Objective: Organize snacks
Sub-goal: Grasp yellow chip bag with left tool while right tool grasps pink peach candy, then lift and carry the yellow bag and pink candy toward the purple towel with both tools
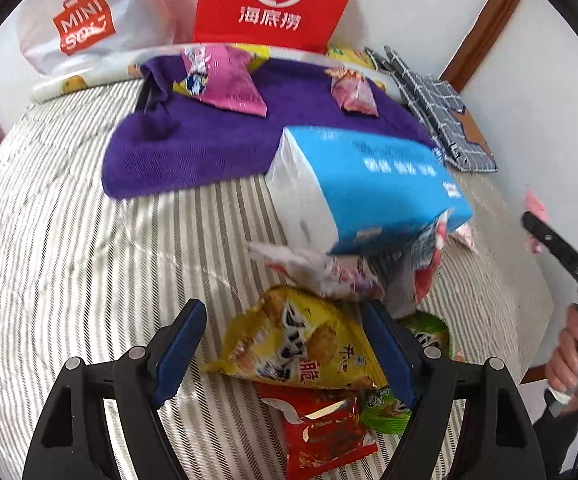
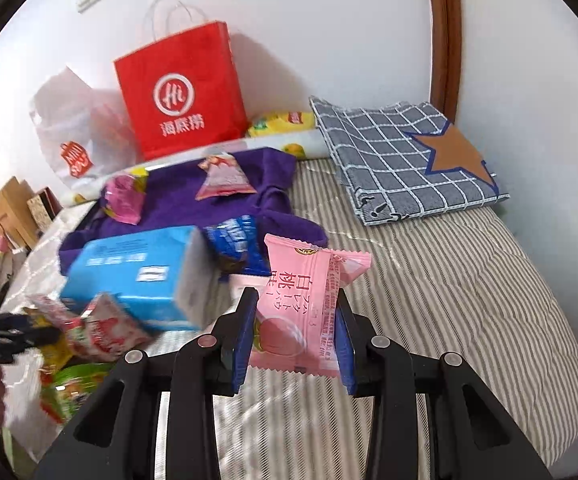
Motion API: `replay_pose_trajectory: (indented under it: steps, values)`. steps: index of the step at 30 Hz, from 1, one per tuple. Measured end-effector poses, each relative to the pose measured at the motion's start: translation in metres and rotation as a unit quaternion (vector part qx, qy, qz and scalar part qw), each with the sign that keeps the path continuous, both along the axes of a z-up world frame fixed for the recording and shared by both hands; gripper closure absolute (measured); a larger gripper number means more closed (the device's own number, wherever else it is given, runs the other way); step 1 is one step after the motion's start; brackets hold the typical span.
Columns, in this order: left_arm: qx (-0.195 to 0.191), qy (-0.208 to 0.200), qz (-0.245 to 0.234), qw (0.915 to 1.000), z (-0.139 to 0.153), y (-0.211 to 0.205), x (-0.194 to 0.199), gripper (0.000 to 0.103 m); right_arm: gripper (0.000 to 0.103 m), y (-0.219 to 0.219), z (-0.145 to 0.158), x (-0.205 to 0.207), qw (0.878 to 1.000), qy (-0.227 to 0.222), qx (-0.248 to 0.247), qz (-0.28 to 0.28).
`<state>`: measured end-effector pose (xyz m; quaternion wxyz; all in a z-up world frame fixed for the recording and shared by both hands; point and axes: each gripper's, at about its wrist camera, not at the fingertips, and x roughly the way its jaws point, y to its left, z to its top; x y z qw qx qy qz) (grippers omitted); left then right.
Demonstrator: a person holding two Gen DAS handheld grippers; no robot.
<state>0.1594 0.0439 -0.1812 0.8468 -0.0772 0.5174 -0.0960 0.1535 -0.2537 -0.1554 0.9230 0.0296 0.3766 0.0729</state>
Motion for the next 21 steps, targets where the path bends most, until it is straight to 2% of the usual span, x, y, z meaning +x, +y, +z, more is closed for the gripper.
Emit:
replay_pose_trajectory:
  steps: [3, 4, 5, 7, 10, 16, 21]
  values:
    - [0.018, -0.001, 0.001, 0.9998, -0.006, -0.006, -0.002, 0.027, 0.067, 0.009, 0.004, -0.011, 1.000, -0.004, -0.009, 0.001]
    - [0.018, -0.004, -0.003, 0.9998, -0.008, -0.007, -0.003, 0.042, 0.067, 0.012, 0.005, -0.015, 1.000, -0.003, -0.010, 0.000]
    - [0.017, -0.003, -0.007, 0.9998, -0.010, -0.008, -0.004, 0.049, 0.067, 0.014, 0.005, -0.017, 1.000, -0.001, -0.008, 0.001]
    - [0.020, -0.022, -0.007, 0.9995, -0.006, -0.008, -0.009, 0.052, 0.067, 0.019, 0.005, -0.022, 1.000, 0.002, -0.007, 0.000]
    - [0.023, -0.030, -0.005, 0.9993, 0.001, -0.002, -0.014, 0.053, 0.067, 0.027, 0.007, -0.030, 1.000, 0.002, -0.013, -0.001]
    - [0.009, -0.045, 0.020, 0.9987, 0.019, 0.022, -0.023, 0.053, 0.067, 0.041, 0.016, -0.042, 1.000, -0.005, -0.008, -0.002]
    - [-0.005, -0.065, 0.022, 0.9976, 0.035, 0.029, -0.034, 0.053, 0.067, 0.050, 0.027, -0.053, 1.000, -0.015, -0.003, -0.002]
